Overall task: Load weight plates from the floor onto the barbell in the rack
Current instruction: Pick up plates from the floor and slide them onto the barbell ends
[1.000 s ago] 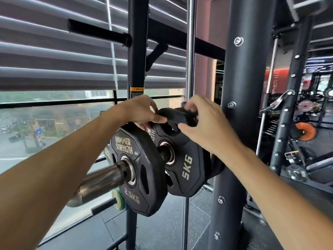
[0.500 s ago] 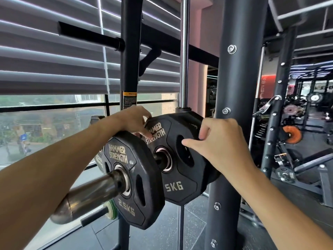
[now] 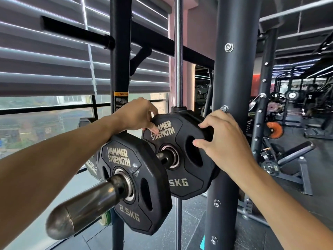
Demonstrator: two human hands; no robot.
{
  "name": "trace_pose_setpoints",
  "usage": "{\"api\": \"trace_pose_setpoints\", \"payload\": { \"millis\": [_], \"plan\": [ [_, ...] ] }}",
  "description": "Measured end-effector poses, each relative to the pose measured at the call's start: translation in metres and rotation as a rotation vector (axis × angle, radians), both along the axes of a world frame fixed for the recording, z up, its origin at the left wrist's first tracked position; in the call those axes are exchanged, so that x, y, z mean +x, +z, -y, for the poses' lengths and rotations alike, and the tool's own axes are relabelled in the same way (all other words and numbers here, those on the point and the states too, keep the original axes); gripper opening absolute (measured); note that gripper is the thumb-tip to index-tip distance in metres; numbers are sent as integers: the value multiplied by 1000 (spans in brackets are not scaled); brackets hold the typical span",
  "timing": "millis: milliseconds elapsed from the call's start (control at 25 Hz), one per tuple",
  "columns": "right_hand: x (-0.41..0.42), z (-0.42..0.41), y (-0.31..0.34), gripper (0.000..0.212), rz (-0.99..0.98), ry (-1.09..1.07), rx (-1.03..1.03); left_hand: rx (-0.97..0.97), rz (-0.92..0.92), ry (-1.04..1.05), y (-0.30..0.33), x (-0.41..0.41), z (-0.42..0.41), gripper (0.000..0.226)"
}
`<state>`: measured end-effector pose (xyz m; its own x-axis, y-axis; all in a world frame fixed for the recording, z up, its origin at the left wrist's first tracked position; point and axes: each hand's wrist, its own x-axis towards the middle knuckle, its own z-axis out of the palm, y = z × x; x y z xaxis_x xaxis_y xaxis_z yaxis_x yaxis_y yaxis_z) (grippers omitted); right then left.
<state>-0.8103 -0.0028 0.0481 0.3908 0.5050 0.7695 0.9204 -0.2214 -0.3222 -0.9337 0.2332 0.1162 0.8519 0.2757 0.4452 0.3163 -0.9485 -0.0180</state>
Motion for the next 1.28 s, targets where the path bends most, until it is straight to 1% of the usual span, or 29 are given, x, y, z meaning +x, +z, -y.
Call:
{"api": "trace_pose_setpoints", "payload": {
  "millis": [120,160,240,280,360,480,560,680,800,880,960,1040,1120,1200,1280],
  "plan": [
    [3,0,-5,34,-36,-50,7,98,21,-19,1,8,1,52],
    [4,1,-6,35,-65,-52,15,111,21,-28,1,11,1,57],
    [5,1,-7,39,-134,-27,6,78,-10,-56,2,18,1,65],
    [5,1,-7,45,-146,-12,-20,39,-33,-81,2,20,0,66],
    [5,1,-7,56,-132,8,-84,-32,-69,-130,2,23,-3,57],
    [7,1,-5,58,-125,36,-75,-55,-75,-138,2,25,-7,48],
    [11,0,-2,61,-157,5,-67,-42,-55,-150,1,25,-6,48],
    [15,-2,-3,66,-187,-38,-63,-33,5,-178,0,25,-1,58],
    [16,1,-5,72,-186,-115,-103,-24,67,-228,0,26,2,68],
    [15,3,-2,74,-164,-162,-144,-40,119,-262,0,27,2,70],
    [14,0,3,75,-147,-145,-126,-61,148,-284,0,26,1,70],
    [11,-7,5,81,-138,-71,-75,-100,161,-301,-1,26,-1,68],
    [8,-15,0,75,-84,-28,-34,-187,170,-312,-3,25,-4,65],
    [9,-20,-9,64,-22,-39,-1,-248,165,-295,-5,26,-8,60],
    [10,-19,-11,61,-7,-60,26,-283,150,-243,-6,27,-13,52]
  ]
}}
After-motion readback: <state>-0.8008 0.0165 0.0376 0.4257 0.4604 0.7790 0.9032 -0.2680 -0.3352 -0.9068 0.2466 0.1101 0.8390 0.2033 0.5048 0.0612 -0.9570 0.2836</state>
